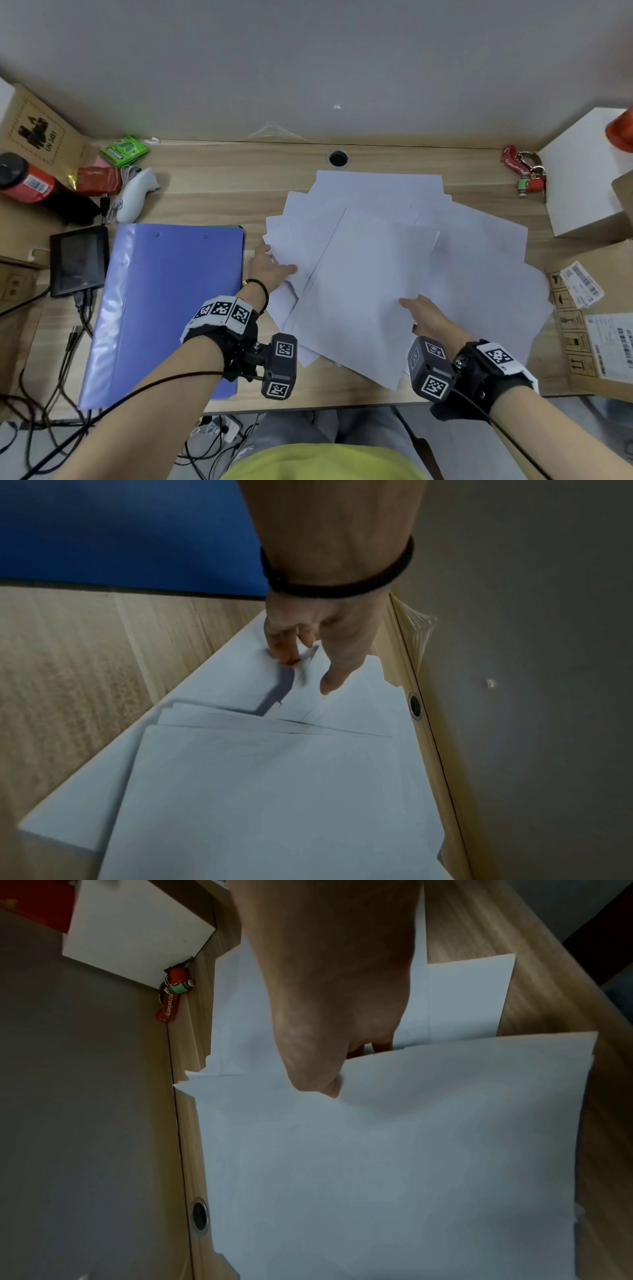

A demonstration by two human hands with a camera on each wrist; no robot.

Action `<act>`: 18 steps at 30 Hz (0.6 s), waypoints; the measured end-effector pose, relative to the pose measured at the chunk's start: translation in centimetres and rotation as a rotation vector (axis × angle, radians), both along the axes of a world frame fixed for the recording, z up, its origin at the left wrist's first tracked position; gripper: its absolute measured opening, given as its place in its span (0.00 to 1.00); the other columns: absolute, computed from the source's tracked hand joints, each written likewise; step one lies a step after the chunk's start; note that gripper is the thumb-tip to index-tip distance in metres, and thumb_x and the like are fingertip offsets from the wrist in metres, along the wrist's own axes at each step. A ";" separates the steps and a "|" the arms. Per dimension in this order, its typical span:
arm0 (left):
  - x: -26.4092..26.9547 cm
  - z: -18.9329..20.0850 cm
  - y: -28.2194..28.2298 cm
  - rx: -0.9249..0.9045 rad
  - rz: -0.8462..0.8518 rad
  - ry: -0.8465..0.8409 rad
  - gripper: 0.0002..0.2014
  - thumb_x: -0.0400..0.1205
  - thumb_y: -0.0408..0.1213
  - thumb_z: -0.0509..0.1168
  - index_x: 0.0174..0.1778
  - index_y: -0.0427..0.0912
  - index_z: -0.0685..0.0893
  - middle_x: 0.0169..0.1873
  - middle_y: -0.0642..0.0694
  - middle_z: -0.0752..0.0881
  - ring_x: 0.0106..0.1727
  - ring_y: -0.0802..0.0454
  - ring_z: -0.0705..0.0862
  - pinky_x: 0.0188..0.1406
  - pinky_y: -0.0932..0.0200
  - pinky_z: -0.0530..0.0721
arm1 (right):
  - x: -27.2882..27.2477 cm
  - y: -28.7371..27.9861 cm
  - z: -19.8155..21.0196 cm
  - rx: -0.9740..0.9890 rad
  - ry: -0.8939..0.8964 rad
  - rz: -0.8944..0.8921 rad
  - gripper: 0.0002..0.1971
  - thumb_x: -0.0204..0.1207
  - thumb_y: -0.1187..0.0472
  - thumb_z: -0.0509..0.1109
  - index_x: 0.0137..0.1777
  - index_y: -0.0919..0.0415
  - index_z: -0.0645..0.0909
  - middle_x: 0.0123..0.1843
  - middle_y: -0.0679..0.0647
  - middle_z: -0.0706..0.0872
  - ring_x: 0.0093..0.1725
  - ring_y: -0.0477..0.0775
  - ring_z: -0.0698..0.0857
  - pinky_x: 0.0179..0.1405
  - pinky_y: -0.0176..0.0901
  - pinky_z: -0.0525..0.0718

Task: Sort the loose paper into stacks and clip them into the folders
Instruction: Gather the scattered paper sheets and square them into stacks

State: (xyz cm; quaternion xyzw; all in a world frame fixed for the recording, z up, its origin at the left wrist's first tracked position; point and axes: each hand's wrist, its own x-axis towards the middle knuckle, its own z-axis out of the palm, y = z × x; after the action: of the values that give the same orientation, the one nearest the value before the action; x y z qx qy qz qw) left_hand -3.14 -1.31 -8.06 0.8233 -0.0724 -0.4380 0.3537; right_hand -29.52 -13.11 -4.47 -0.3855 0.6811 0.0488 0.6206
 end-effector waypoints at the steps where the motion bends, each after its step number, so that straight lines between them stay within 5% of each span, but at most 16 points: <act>1: 0.0 0.0 0.0 -0.023 0.043 0.024 0.41 0.72 0.31 0.77 0.78 0.40 0.62 0.74 0.40 0.72 0.73 0.42 0.74 0.71 0.48 0.75 | 0.0 0.1 -0.5 -0.005 0.014 0.019 0.22 0.86 0.63 0.58 0.78 0.67 0.62 0.64 0.58 0.74 0.67 0.63 0.76 0.61 0.47 0.77; 4: -0.1 0.1 0.1 -0.068 0.169 0.103 0.38 0.74 0.30 0.75 0.77 0.39 0.62 0.70 0.42 0.77 0.64 0.43 0.81 0.62 0.48 0.82 | -1.2 -0.4 -3.5 0.002 -0.006 0.063 0.25 0.82 0.58 0.62 0.76 0.65 0.64 0.70 0.60 0.77 0.69 0.65 0.77 0.72 0.62 0.74; 6: -0.2 0.4 0.0 -0.078 0.170 0.133 0.30 0.77 0.31 0.72 0.74 0.39 0.67 0.62 0.42 0.80 0.49 0.47 0.84 0.39 0.59 0.86 | -2.1 -0.8 -5.3 0.003 -0.014 0.110 0.27 0.80 0.55 0.64 0.77 0.63 0.65 0.73 0.59 0.75 0.72 0.64 0.75 0.74 0.64 0.72; 8: -0.1 1.2 -0.1 -0.042 0.076 0.097 0.15 0.81 0.34 0.67 0.64 0.39 0.76 0.50 0.43 0.81 0.32 0.51 0.77 0.24 0.63 0.75 | -2.3 -0.9 -5.7 0.013 -0.019 0.114 0.31 0.77 0.53 0.65 0.78 0.62 0.64 0.75 0.59 0.74 0.73 0.64 0.74 0.74 0.64 0.71; 11: 0.6 2.0 0.1 -0.025 -0.086 0.022 0.07 0.82 0.35 0.66 0.54 0.39 0.82 0.46 0.45 0.82 0.35 0.52 0.78 0.28 0.65 0.72 | -2.3 -1.0 -6.0 0.007 0.002 0.079 0.33 0.79 0.53 0.65 0.81 0.61 0.58 0.79 0.59 0.70 0.76 0.64 0.72 0.75 0.64 0.70; 15: 1.4 3.0 0.8 0.094 -0.339 -0.081 0.13 0.80 0.43 0.68 0.54 0.39 0.86 0.50 0.46 0.87 0.51 0.46 0.83 0.52 0.55 0.79 | 0.2 0.6 -1.3 -0.001 0.018 0.044 0.22 0.83 0.58 0.61 0.74 0.65 0.63 0.69 0.56 0.74 0.67 0.61 0.77 0.70 0.57 0.74; 16: 1.5 3.2 0.9 0.100 -0.369 -0.083 0.14 0.80 0.44 0.67 0.56 0.40 0.85 0.52 0.46 0.87 0.53 0.46 0.83 0.54 0.55 0.79 | 0.4 0.8 -1.0 -0.019 0.009 0.049 0.18 0.84 0.59 0.61 0.70 0.62 0.64 0.67 0.56 0.75 0.65 0.61 0.77 0.70 0.57 0.74; 18: 1.2 3.7 1.0 0.022 -0.382 0.025 0.15 0.83 0.39 0.65 0.65 0.39 0.81 0.60 0.44 0.85 0.60 0.45 0.83 0.56 0.57 0.79 | 0.6 1.1 -1.2 -0.040 0.025 0.028 0.26 0.83 0.61 0.62 0.78 0.64 0.60 0.67 0.61 0.76 0.66 0.64 0.78 0.71 0.61 0.74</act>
State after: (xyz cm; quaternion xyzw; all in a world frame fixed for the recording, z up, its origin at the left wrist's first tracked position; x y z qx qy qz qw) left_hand -1.89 -0.35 -4.32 0.7929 -0.2181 -0.5083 0.2558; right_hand -28.93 -11.97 -5.63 -0.4067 0.6841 0.0489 0.6035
